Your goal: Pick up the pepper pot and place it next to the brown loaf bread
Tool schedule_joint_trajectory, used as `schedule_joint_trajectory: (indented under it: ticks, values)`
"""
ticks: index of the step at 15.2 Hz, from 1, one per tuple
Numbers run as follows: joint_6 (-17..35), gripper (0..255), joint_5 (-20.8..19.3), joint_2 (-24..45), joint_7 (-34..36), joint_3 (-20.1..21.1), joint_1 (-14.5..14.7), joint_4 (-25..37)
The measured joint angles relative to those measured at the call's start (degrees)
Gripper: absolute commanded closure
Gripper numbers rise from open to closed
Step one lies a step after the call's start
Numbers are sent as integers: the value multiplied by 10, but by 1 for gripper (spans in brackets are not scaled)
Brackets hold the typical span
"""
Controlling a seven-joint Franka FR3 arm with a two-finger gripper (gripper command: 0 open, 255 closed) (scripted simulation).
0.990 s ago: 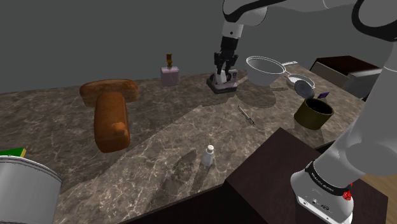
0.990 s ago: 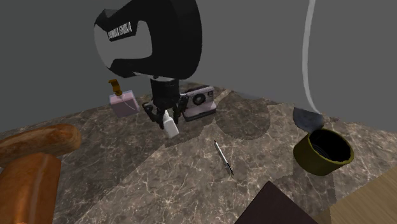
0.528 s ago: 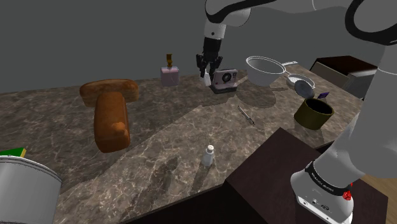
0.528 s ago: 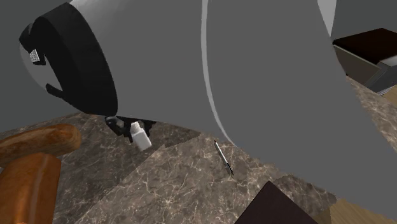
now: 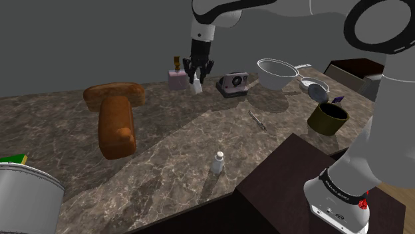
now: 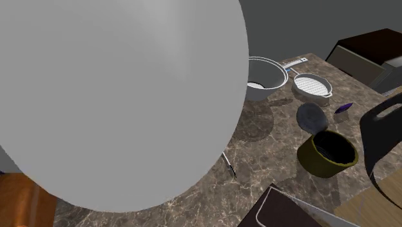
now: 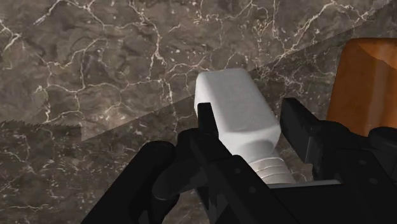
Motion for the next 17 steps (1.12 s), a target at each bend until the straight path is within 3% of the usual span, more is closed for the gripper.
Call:
schedule_joint_trajectory:
  ticks: [7, 11, 14, 17]
  values:
    - [-22, 255, -3, 88, 80, 23, 51, 126]
    - [-60, 255, -8, 162, 122, 31, 76, 247]
    - [-105, 255, -12, 234, 158, 38, 97, 372]
    - [-93, 255, -12, 242, 161, 38, 102, 367]
